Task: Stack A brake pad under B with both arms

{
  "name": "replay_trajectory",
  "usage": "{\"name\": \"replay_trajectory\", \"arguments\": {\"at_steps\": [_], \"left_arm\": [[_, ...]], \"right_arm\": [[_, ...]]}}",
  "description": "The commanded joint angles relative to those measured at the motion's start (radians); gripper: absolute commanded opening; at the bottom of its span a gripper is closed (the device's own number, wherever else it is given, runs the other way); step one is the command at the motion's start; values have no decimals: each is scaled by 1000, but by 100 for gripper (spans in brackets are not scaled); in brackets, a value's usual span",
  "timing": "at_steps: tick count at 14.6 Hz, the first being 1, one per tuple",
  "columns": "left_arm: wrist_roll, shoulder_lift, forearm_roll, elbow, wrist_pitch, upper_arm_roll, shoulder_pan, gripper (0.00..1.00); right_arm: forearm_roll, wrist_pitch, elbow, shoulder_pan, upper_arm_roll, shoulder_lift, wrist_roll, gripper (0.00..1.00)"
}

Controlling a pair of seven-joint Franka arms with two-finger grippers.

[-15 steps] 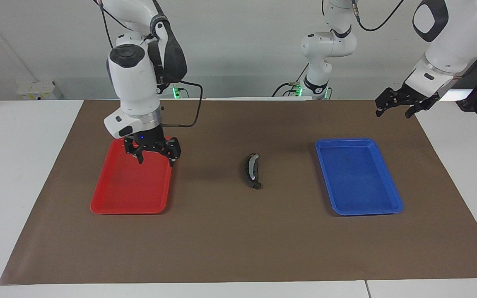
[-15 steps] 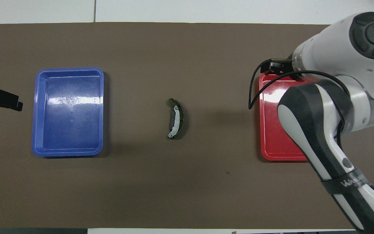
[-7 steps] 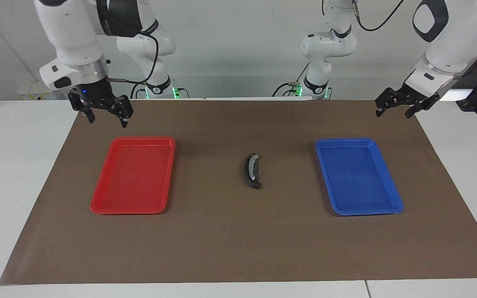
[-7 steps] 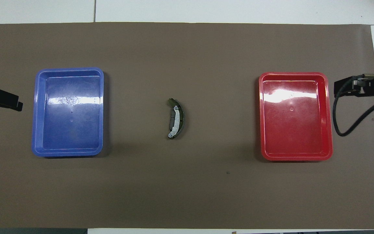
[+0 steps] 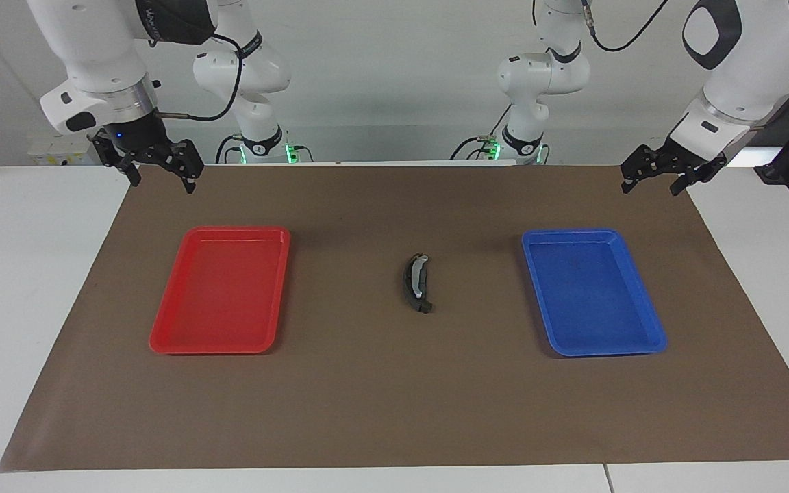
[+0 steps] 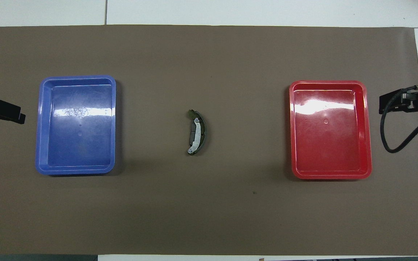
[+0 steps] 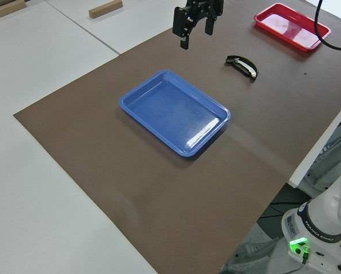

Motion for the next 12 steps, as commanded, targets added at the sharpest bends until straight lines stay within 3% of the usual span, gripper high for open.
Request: {"name": "replay_trajectory", "arguments": {"at_steps": [1, 9, 12], "left_arm": [[-10, -30, 18, -32, 18, -2, 4, 100], [-10, -30, 18, -32, 18, -4, 4, 100], [-10, -31, 18, -32, 18, -4, 4, 100]], "right_arm": [[40, -12, -11, 57, -86, -7, -10, 100], [64, -29, 1, 27, -64, -7, -19, 100], [65, -77, 55, 25, -66, 13, -42, 100]]}}
